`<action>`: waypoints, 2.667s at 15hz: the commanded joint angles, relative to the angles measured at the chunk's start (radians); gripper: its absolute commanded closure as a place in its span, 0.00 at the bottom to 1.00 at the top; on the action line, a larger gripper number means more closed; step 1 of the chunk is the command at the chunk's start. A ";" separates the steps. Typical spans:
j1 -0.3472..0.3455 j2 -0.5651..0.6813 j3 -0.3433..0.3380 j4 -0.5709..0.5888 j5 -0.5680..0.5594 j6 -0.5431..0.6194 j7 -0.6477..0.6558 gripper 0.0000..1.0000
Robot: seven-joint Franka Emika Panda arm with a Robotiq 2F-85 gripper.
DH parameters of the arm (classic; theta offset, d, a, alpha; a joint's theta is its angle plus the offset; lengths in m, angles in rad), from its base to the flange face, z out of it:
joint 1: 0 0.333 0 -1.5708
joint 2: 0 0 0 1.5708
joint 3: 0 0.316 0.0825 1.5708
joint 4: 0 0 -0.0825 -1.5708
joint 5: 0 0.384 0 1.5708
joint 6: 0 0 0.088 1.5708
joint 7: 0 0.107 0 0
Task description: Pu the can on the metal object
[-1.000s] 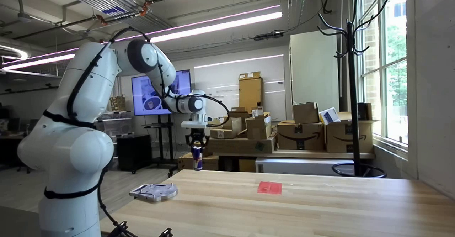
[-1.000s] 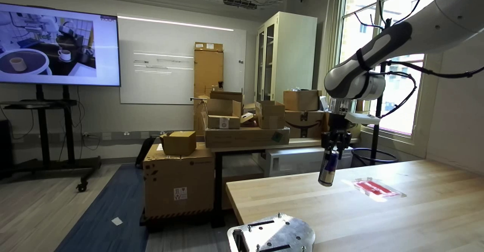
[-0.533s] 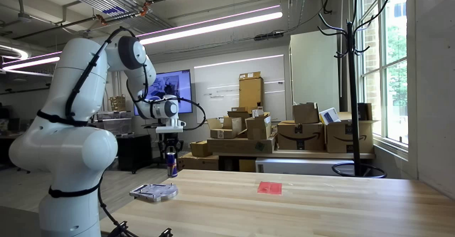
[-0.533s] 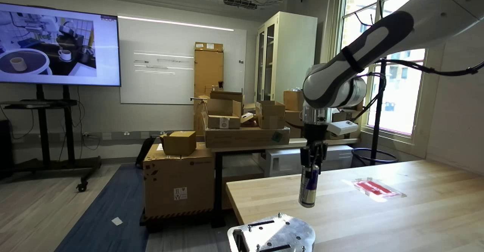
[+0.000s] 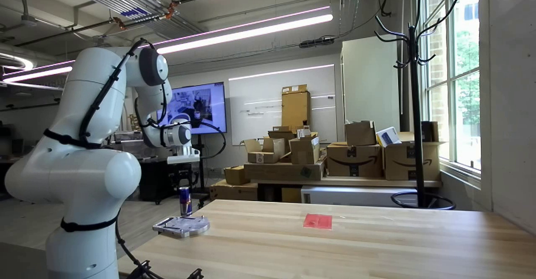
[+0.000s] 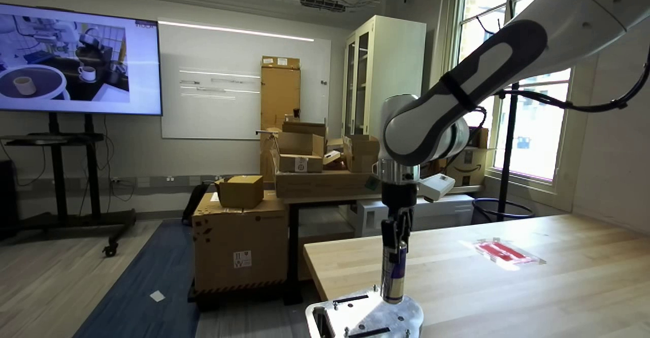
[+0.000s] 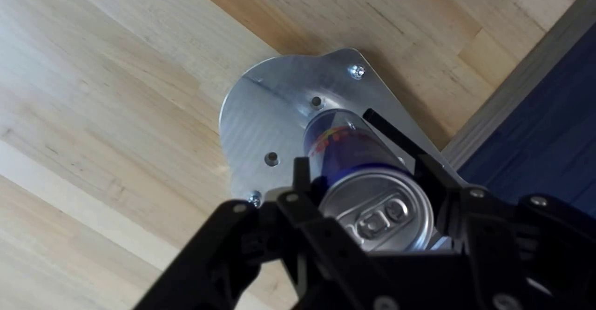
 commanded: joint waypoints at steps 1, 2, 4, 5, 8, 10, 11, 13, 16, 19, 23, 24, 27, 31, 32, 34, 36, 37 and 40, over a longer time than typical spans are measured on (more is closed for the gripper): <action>0.004 0.038 0.020 0.019 -0.016 0.030 0.015 0.67; 0.004 0.053 0.022 0.028 -0.013 0.035 0.013 0.67; 0.001 0.085 0.025 0.047 -0.005 0.050 0.010 0.67; -0.001 0.098 0.025 0.054 -0.004 0.059 0.008 0.67; -0.001 0.135 0.024 0.080 -0.006 0.073 0.006 0.67; -0.005 0.156 0.025 0.096 -0.002 0.079 0.003 0.67; -0.005 0.163 0.025 0.102 -0.003 0.081 0.002 0.67; -0.005 0.169 0.024 0.114 -0.001 0.077 0.004 0.20; -0.004 0.163 0.018 0.111 -0.009 0.071 0.011 0.03; -0.008 0.126 0.019 0.078 -0.005 0.063 0.016 0.00; -0.014 0.030 0.036 0.025 0.021 0.052 0.013 0.00; -0.015 0.004 0.036 0.015 0.026 0.051 0.015 0.00; -0.035 -0.086 0.020 -0.018 0.041 0.045 0.018 0.00; -0.096 -0.163 -0.037 -0.048 0.070 0.025 0.025 0.00; -0.114 -0.175 -0.054 -0.050 0.083 0.021 0.025 0.00; -0.155 -0.201 -0.087 -0.058 0.125 0.015 0.018 0.00; -0.191 -0.230 -0.115 -0.073 0.167 0.017 0.006 0.00; -0.203 -0.239 -0.128 -0.078 0.180 0.020 0.006 0.00; -0.228 -0.267 -0.158 -0.096 0.201 0.025 0.010 0.00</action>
